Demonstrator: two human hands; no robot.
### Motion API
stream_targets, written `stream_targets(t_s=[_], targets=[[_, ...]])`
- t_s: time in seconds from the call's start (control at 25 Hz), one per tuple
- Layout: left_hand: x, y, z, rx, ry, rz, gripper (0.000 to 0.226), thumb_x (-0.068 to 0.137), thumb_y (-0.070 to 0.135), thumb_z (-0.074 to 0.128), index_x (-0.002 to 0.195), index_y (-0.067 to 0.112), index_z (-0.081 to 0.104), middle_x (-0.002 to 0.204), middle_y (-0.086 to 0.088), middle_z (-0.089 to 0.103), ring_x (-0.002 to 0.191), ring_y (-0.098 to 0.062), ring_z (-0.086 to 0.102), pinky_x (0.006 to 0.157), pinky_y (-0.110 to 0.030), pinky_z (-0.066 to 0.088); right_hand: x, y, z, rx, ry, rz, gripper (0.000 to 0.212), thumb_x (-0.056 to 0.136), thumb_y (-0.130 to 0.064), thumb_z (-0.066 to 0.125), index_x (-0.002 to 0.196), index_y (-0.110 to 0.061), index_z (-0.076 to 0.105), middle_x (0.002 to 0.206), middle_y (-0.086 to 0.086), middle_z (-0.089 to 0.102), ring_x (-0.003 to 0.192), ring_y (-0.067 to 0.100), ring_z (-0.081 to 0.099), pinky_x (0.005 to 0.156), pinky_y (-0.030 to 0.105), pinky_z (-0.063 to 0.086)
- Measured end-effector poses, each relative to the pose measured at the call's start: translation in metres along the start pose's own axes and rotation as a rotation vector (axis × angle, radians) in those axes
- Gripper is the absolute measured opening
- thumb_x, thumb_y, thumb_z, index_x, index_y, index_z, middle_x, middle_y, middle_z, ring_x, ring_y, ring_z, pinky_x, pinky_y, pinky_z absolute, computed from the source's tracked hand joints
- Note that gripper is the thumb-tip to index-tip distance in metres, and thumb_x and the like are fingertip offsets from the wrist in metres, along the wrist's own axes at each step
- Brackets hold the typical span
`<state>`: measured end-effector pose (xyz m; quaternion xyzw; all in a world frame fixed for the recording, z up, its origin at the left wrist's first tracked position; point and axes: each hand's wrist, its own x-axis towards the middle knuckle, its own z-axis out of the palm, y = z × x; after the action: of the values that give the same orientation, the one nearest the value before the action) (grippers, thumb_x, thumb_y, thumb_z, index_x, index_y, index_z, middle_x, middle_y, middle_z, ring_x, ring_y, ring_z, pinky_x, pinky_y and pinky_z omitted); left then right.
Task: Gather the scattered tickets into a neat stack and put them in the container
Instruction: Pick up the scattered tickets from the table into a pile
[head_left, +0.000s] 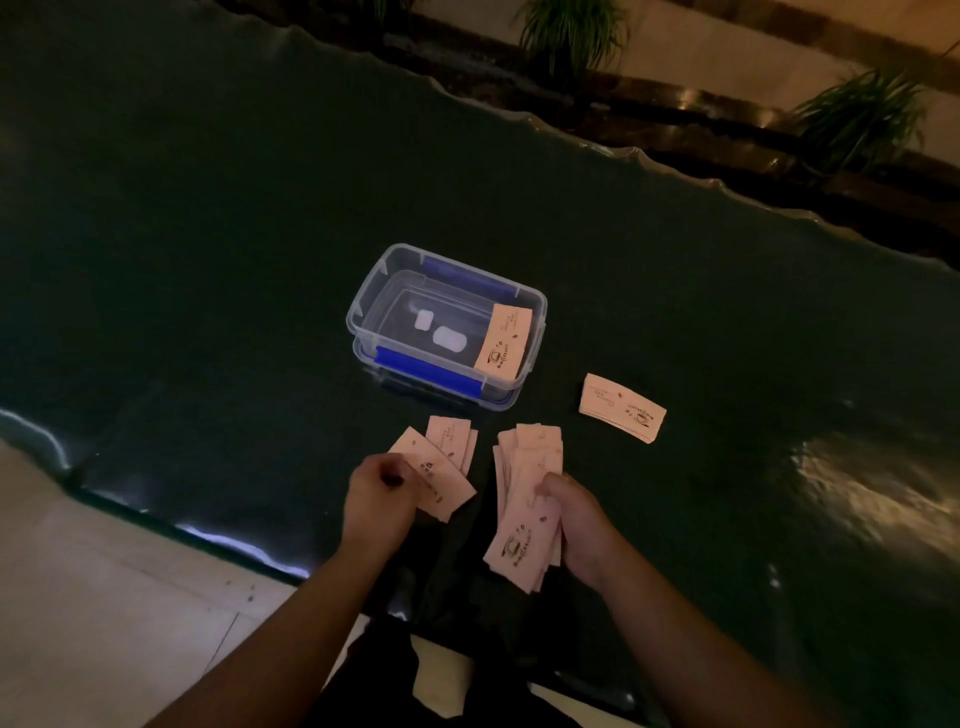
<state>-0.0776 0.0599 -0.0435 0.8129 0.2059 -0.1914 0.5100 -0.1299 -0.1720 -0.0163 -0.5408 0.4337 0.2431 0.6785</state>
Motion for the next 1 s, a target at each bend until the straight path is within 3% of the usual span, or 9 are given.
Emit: stream_targets(t_s=[0.12, 0.2, 0.28, 0.36, 0.44, 0.52, 0.84, 1.0], targets=[[0.009, -0.001, -0.016, 0.050, -0.020, -0.086, 0.028, 0.097, 0.021, 0.066, 0.124, 0.015, 0.069, 0.118, -0.008, 0.073, 0.100, -0.024, 0.073, 0.083, -0.040, 0.062, 0.006, -0.012, 0.014, -0.024, 0.007, -0.029, 0.029, 0.100, -0.020, 0.059, 0.125, -0.032, 0.055, 0.121, 0.014, 0.072, 0.107, 0.032, 0.072, 0.081, 0.051, 0.058], [0.014, 0.003, -0.017, 0.073, -0.076, -0.085, 0.014, 0.099, 0.020, 0.061, 0.104, 0.021, 0.074, 0.103, -0.006, 0.078, 0.076, -0.013, 0.073, 0.063, -0.030, 0.059, 0.010, -0.019, 0.028, -0.056, -0.007, -0.055, 0.036, 0.098, -0.018, 0.061, 0.131, -0.031, 0.057, 0.121, 0.010, 0.074, 0.105, 0.029, 0.075, 0.083, 0.050, 0.060], [0.015, 0.011, -0.016, 0.076, -0.093, -0.079, 0.016, 0.099, 0.019, 0.059, 0.093, 0.027, 0.070, 0.098, 0.002, 0.076, 0.066, -0.001, 0.064, 0.053, -0.021, 0.048, 0.013, -0.024, 0.043, -0.085, -0.021, -0.059, 0.040, 0.098, -0.018, 0.062, 0.136, -0.029, 0.057, 0.120, 0.008, 0.076, 0.102, 0.026, 0.077, 0.085, 0.050, 0.061], [0.017, 0.017, -0.014, 0.051, -0.148, -0.098, 0.020, 0.100, 0.019, 0.056, 0.107, 0.030, 0.070, 0.116, -0.001, 0.074, 0.085, -0.006, 0.068, 0.066, -0.023, 0.051, 0.017, -0.026, 0.054, -0.106, -0.015, -0.048, 0.044, 0.099, -0.018, 0.063, 0.142, -0.026, 0.055, 0.119, 0.007, 0.075, 0.101, 0.025, 0.077, 0.089, 0.051, 0.062], [0.019, 0.022, -0.011, 0.011, -0.182, -0.116, 0.040, 0.100, 0.021, 0.053, 0.139, 0.021, 0.063, 0.135, -0.007, 0.067, 0.115, -0.020, 0.066, 0.092, -0.036, 0.054, 0.022, -0.026, 0.063, -0.144, 0.015, -0.024, 0.048, 0.099, -0.020, 0.063, 0.146, -0.024, 0.053, 0.118, 0.008, 0.075, 0.102, 0.027, 0.076, 0.095, 0.053, 0.061], [0.021, 0.025, -0.007, -0.063, -0.187, -0.148, 0.047, 0.101, 0.020, 0.050, 0.148, 0.019, 0.055, 0.141, -0.009, 0.063, 0.124, -0.026, 0.062, 0.104, -0.046, 0.053, 0.025, -0.023, 0.069, -0.160, 0.054, -0.004, 0.048, 0.099, -0.023, 0.064, 0.146, -0.024, 0.053, 0.116, 0.009, 0.075, 0.100, 0.028, 0.077, 0.095, 0.053, 0.061], [0.022, 0.037, 0.002, -0.173, -0.276, -0.220, 0.050, 0.104, 0.022, 0.047, 0.153, 0.029, 0.047, 0.144, -0.005, 0.055, 0.118, -0.024, 0.060, 0.103, -0.053, 0.053, 0.023, -0.019, 0.090, -0.029, 0.098, 0.022, 0.050, 0.101, -0.025, 0.058, 0.151, -0.027, 0.050, 0.112, 0.008, 0.076, 0.090, 0.024, 0.080, 0.076, 0.041, 0.064], [0.024, 0.040, 0.005, -0.096, -0.345, -0.206, 0.053, 0.104, 0.029, 0.049, 0.156, 0.031, 0.041, 0.115, 0.006, 0.058, 0.105, -0.018, 0.065, 0.090, -0.044, 0.057, 0.022, -0.017, 0.097, -0.078, 0.083, 0.002, 0.053, 0.103, -0.024, 0.053, 0.155, -0.031, 0.043, 0.113, 0.008, 0.076, 0.091, 0.023, 0.080, 0.076, 0.040, 0.063]])
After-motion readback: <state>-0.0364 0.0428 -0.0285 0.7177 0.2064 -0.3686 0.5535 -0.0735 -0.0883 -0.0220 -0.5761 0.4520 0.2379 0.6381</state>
